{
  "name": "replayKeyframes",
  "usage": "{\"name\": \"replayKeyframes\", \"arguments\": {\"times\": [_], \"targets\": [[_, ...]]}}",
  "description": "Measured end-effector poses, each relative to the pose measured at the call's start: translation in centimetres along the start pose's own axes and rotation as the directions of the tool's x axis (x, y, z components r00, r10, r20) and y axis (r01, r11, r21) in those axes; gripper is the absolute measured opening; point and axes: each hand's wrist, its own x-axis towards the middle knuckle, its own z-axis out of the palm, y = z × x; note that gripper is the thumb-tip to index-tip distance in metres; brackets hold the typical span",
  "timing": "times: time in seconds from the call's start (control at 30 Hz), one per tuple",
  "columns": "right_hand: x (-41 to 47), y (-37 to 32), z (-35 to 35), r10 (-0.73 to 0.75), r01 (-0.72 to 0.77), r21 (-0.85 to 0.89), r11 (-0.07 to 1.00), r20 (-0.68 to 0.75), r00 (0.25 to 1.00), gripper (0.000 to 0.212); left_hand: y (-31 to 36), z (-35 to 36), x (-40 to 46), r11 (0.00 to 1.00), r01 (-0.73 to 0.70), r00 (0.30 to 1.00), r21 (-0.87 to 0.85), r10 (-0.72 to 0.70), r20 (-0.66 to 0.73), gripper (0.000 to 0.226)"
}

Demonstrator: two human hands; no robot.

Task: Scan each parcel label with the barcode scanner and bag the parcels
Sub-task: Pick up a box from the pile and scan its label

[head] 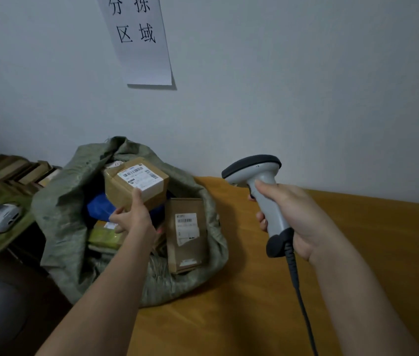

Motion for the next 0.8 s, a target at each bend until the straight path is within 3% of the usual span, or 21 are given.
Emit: {"name": "replayKeyframes", "arguments": {"times": [0.07,0.17,0.23,0.37,0.5,0.67,0.8], "targets": [[1.2,0.6,1.6,0.016,-0.016,-0.022,1.0,0.002,1.0,0.036,0.4,0.6,2.5,0.984,0.022,1.0,0.174,-0.025,0.017,0.078],[2.7,1.4,2.6,0.039,-0.04,-0.029,0.999,-0.034,0.999,0.033,0.5,1.8,4.2,0.884,0.077,0.997,0.462,-0.068,-0.035,0.09],[3.6,1.9,2.4,0.056,-0.058,-0.026,0.998,-0.073,0.996,0.033,-0.1,2.8,4.2,0.841,-0.016,0.996,0.541,0.059,-0.063,0.088],[4.1,2.2,0.6,0.059,-0.056,0.025,0.998,-0.146,0.988,0.036,-1.3,5.0,2.4,0.803,-0.285,0.938,0.523,0.345,-0.019,0.076],[3.4,1.7,-3.5,0.037,-0.016,0.087,0.996,-0.242,0.97,0.032,-2.5,8.8,-2.2,0.713,-0.517,0.85,0.474,0.495,0.182,0.052],[0.9,1.6,-13.0,0.001,0.057,0.126,0.99,-0.418,0.908,0.027,-8.3,14.7,-12.5,0.608,-0.71,0.679,0.355,0.46,0.572,0.039],[-1.5,1.7,-23.1,-0.014,0.115,0.146,0.983,-0.561,0.827,0.023,-15.4,18.6,-23.2,0.538,-0.816,0.46,0.21,0.386,0.8,0.034]]}}
